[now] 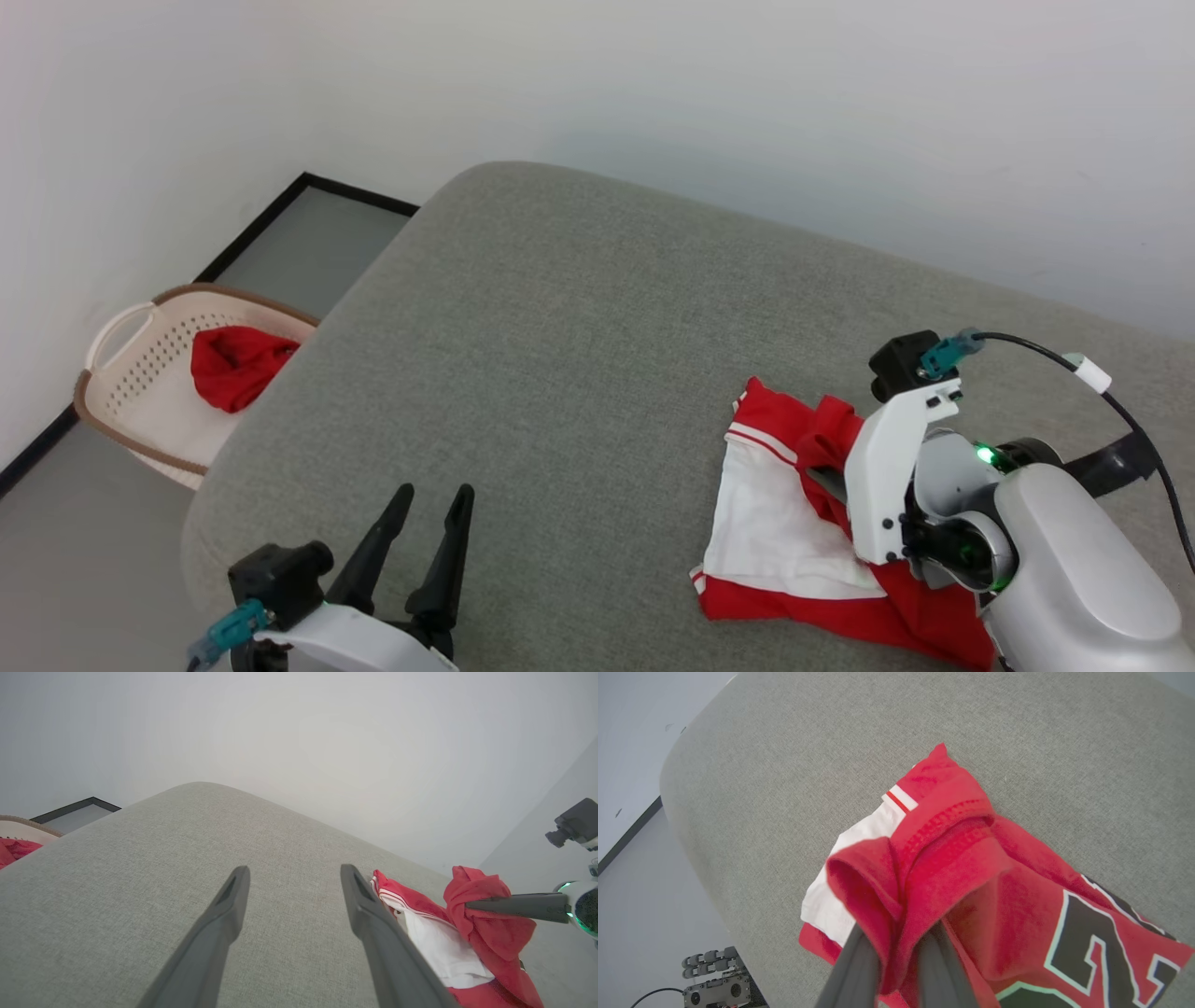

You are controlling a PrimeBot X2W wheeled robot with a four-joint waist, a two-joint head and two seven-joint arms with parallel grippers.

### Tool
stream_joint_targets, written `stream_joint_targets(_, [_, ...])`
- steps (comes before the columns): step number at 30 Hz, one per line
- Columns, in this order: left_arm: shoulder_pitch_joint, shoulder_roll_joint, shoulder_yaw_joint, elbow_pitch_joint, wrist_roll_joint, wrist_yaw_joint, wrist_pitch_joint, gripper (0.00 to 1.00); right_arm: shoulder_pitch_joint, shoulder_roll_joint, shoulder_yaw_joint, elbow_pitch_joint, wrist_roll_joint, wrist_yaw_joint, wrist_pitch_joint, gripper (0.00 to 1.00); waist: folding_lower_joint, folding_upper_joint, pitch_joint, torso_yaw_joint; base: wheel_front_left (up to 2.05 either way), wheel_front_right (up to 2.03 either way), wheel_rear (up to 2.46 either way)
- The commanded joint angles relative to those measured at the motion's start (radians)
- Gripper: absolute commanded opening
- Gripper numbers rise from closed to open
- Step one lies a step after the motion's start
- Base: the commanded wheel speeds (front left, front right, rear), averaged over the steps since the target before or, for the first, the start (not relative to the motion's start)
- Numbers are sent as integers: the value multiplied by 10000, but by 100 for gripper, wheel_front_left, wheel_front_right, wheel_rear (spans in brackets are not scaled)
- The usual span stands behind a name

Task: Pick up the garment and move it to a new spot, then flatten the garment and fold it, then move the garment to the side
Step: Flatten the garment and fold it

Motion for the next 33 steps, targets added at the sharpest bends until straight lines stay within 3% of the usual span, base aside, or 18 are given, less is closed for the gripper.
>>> stream_joint_targets(1, [-134,-17,10,70,56,-50,-73,100,-214,35,162,223,-42,-13,-138,39,0,0,71,45,0,0,0])
stream_joint_targets(2, [-136,-31,16,99,47,-53,-89,100,-308,44,223,338,-36,-13,-187,49,0,0,77,35,0,0,0])
stream_joint_targets(4, [-120,-31,44,173,39,-69,-128,100,-533,18,410,453,7,-13,-281,95,0,0,75,-16,0,0,0])
stream_joint_targets(5, [-102,-24,71,202,30,-70,-137,100,-620,-8,479,502,55,-14,-293,100,0,0,66,-61,0,0,0])
stream_joint_targets(19, [322,179,439,119,37,104,-269,100,-958,-770,1345,-648,745,-14,-1446,100,0,0,-99,-1234,0,0,0])
stream_joint_targets(26, [517,270,602,-14,111,171,-307,100,-405,-1485,1377,-1586,523,-13,-3215,100,0,0,-134,-2074,0,0,0])
stream_joint_targets(33, [712,392,806,-217,209,266,-342,100,557,-2136,824,-2106,-574,-14,-5684,100,0,0,-163,-2875,0,0,0])
